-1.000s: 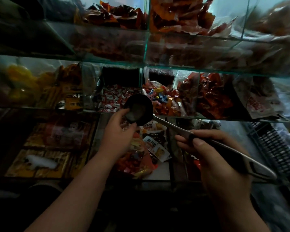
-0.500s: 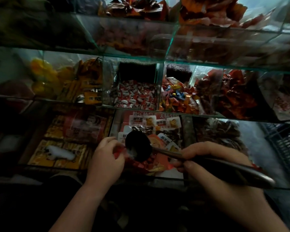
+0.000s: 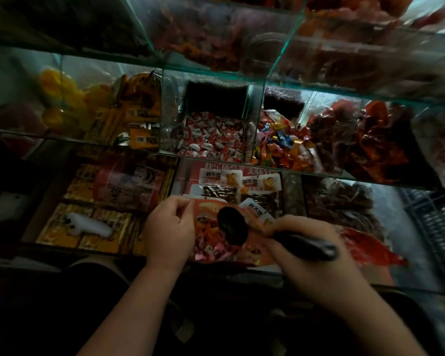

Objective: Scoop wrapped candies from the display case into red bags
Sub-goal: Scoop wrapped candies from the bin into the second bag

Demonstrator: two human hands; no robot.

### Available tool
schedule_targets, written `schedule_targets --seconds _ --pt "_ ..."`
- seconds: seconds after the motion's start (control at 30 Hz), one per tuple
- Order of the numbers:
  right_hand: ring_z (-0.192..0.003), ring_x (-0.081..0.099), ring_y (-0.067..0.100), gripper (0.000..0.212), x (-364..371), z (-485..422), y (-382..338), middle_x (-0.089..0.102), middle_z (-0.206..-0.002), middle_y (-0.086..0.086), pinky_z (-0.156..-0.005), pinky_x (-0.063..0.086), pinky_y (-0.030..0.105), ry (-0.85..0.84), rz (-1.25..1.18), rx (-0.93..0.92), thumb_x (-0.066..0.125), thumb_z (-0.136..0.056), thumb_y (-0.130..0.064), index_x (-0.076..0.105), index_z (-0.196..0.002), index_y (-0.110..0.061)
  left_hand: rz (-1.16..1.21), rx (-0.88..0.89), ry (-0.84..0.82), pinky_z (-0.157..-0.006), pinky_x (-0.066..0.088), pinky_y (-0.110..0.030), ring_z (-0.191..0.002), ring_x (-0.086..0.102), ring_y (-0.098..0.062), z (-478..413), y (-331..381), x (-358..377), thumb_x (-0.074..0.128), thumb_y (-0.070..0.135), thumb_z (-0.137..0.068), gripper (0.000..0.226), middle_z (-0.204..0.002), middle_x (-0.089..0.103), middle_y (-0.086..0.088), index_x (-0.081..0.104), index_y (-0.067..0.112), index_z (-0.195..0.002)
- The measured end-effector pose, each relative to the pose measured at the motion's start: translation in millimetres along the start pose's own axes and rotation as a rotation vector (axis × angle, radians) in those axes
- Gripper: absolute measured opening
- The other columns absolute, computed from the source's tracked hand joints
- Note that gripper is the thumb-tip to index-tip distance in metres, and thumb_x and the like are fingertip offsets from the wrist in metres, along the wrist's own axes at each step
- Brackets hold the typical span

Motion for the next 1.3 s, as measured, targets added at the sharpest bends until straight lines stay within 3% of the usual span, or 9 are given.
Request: schedule_targets --seconds 0.13,0.4,0.53,0.63,0.73,0.9,1.07,1.17,1.3 --pt "-0.084 0.070 0.000 0.024 50.8 -22.9 18.2 0.074 -0.089 -0.016 -0.074 0.052 0.015 -0.050 -0.073 0.079 0.075 -0.087 -0.017 0.071 -0.081 -0.041 0.054 0.050 0.022 -0.072 0.048 -0.008 -0.089 0.064 0.004 -5.0 2.7 2.4 0.069 0.019 -0.097 0.008 -0.088 0.069 0.017 0.073 0.024 -0.092" --pt "-0.078 0.071 0.002 0.026 88.0 -24.3 40.9 0.075 -0.081 -0.014 -0.073 0.055 0.016 0.003 -0.290 0.271 0.075 -0.085 -0.009 0.077 -0.074 -0.033 -0.038 0.006 -0.041 -0.070 0.042 -0.002 -0.090 0.060 0.012 15.7 -27.4 -17.8 0.068 0.023 -0.095 0.016 -0.086 0.067 0.021 0.065 0.038 -0.092" --pt "-0.082 0.070 -0.001 0.019 101.1 -14.2 33.6 0.075 -0.084 -0.017 -0.075 0.051 0.009 -0.075 -0.173 0.112 0.077 -0.085 -0.008 0.079 -0.080 -0.026 -0.008 -0.006 -0.037 -0.072 0.049 -0.010 -0.089 0.065 0.009 14.7 -28.8 -18.7 0.070 0.026 -0.096 0.012 -0.091 0.070 0.028 0.073 0.037 -0.092" --pt "-0.080 0.076 0.014 0.021 94.1 -16.6 39.1 0.078 -0.082 -0.004 -0.079 0.063 0.034 0.014 -0.347 0.289 0.075 -0.083 -0.008 0.079 -0.076 -0.028 -0.034 0.024 -0.022 -0.075 0.055 -0.023 -0.088 0.066 0.004 12.7 -29.4 -23.0 0.070 0.029 -0.095 0.008 -0.088 0.071 0.023 0.078 0.030 -0.096" --pt "-0.081 0.079 0.026 0.014 77.6 -16.9 45.5 0.079 -0.083 0.007 -0.078 0.065 0.049 0.130 -0.544 0.433 0.073 -0.081 -0.013 0.080 -0.078 -0.025 -0.162 0.120 -0.009 -0.077 0.053 -0.032 -0.090 0.061 -0.004 7.3 -28.2 -26.5 0.072 0.022 -0.094 0.005 -0.091 0.067 0.020 0.077 0.023 -0.093" --pt "-0.078 0.078 0.042 0.024 60.3 -5.3 51.4 0.076 -0.081 0.027 -0.063 0.064 0.035 0.222 -0.860 0.560 0.063 -0.092 0.006 0.076 -0.078 -0.008 -0.317 0.278 0.115 -0.088 0.039 -0.025 -0.101 0.049 -0.012 13.7 -16.2 -23.5 0.073 0.010 -0.091 0.011 -0.104 0.061 0.009 0.071 0.016 -0.100" --pt "-0.080 0.076 0.048 0.027 48.6 6.0 61.1 0.074 -0.081 0.031 -0.063 0.063 0.035 0.280 -0.983 0.583 0.060 -0.091 0.009 0.076 -0.074 -0.004 -0.094 0.587 0.099 -0.095 0.042 -0.021 -0.100 0.058 -0.011 37.5 -1.1 -12.1 0.062 -0.003 -0.087 0.015 -0.100 0.066 0.001 0.072 0.007 -0.092" --pt "-0.080 0.075 0.050 0.034 36.6 11.5 66.0 0.074 -0.076 0.026 -0.063 0.063 0.036 0.307 -1.034 0.589 0.058 -0.091 0.010 0.076 -0.070 -0.009 -0.042 0.387 -0.069 -0.096 0.048 -0.018 -0.107 0.058 0.002 44.8 -2.7 -1.9 0.062 -0.004 -0.091 0.022 -0.106 0.063 0.013 0.072 0.012 -0.102" --pt "-0.080 0.074 0.053 0.024 16.9 22.3 74.1 0.073 -0.078 0.026 -0.062 0.063 0.038 0.380 -1.063 0.572 0.058 -0.090 0.010 0.073 -0.077 -0.003 -0.172 0.116 -0.272 -0.107 0.049 -0.034 -0.124 0.050 -0.001 42.9 -8.2 14.0 0.059 0.027 -0.100 0.031 -0.130 0.054 0.018 0.060 0.027 -0.131"
Point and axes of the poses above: each hand's wrist, its own z-axis away from the middle knuckle, its own x-axis out of the palm, y = z × x, the point moved 2 cm from there along -z, towards the middle knuckle
